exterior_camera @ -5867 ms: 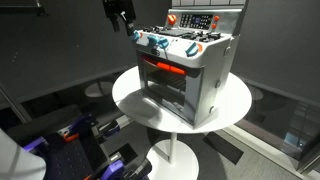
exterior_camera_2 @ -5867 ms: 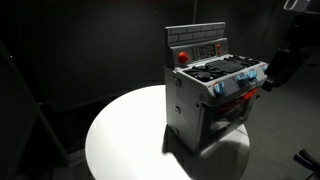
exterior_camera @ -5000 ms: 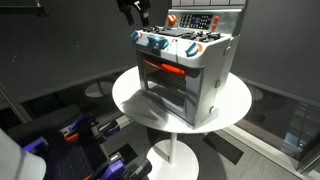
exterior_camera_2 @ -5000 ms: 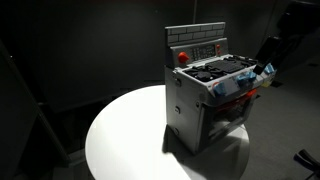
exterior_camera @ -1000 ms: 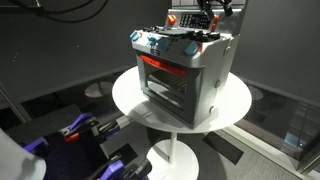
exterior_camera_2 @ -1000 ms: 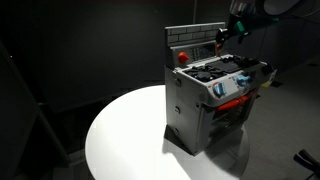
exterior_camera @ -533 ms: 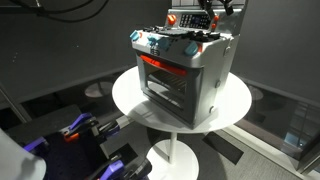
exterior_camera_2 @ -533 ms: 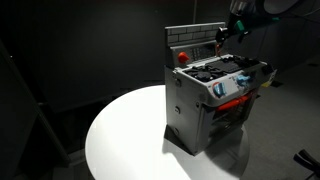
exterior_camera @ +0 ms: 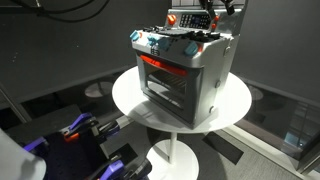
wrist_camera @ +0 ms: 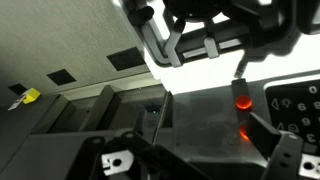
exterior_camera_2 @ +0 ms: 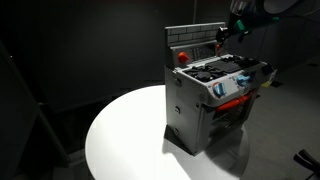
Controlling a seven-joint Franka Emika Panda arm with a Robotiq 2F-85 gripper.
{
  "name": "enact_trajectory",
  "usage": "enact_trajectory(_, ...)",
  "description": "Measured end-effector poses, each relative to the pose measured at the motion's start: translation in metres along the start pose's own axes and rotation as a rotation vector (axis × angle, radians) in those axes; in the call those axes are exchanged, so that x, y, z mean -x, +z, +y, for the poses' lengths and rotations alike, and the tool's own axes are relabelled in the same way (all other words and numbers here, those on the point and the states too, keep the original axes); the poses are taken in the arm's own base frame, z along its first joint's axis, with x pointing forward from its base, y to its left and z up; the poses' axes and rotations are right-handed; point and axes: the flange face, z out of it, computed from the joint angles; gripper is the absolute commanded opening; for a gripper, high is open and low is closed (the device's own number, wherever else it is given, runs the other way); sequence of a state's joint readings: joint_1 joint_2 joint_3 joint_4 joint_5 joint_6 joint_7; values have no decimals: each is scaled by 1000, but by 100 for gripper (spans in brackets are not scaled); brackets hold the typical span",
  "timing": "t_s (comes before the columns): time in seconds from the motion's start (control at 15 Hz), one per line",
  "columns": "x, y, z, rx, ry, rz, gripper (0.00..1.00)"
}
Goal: Push the top right orange button on the cooker
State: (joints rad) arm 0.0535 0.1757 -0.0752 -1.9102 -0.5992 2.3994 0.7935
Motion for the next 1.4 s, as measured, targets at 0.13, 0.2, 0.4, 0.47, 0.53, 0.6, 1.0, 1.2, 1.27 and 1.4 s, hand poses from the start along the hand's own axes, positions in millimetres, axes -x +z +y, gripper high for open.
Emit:
enact_trajectory(0.13,0,1,0,0,-1,-1,100)
enact_trajectory(0.2,0,1,0,1,-1,-2,100)
enact_trajectory(0.4,1,3,-1,2,-2,-3,100)
enact_trajectory(0.47,0,3,-1,2,-1,-3,100)
enact_trajectory(0.53,0,3,-1,2,-1,-3,100)
enact_trajectory(0.6,-1,4,-1,2,-1,-3,100)
enact_trajectory(1.0,-3,5,-2,3,0,-1,100)
enact_trajectory(1.2,-5,7,-4,4,1,0,100)
enact_trajectory(1.27,-6,8,-4,5,1,0,100)
enact_trajectory(1.4,-7,9,-4,8,2,-1,100)
